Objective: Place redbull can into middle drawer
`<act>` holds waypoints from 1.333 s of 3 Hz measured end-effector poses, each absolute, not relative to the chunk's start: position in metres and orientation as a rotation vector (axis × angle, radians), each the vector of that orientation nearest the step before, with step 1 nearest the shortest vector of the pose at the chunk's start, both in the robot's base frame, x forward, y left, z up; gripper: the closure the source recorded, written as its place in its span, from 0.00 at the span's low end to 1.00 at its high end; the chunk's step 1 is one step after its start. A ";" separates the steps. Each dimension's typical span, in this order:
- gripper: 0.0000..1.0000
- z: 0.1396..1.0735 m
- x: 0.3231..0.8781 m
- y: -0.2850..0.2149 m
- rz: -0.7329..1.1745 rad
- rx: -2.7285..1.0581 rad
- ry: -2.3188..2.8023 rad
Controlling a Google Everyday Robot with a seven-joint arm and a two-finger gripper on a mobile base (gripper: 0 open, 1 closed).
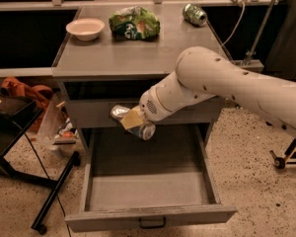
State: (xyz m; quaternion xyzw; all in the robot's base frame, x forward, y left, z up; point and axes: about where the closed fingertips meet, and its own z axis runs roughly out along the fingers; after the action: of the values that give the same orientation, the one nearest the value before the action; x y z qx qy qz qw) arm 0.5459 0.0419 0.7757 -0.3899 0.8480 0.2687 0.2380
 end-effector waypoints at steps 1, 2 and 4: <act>1.00 0.767 0.549 0.046 0.768 -1.070 2.318; 1.00 0.718 0.550 0.050 0.890 -0.989 2.344; 1.00 0.581 0.571 0.092 1.140 -0.779 2.382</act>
Offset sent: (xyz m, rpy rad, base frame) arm 0.0144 0.0096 -0.1369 0.2076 0.2084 -0.0843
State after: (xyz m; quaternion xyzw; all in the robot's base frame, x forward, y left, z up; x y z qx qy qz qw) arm 0.5710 0.0924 0.5808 -0.2777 0.8488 0.4064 0.1930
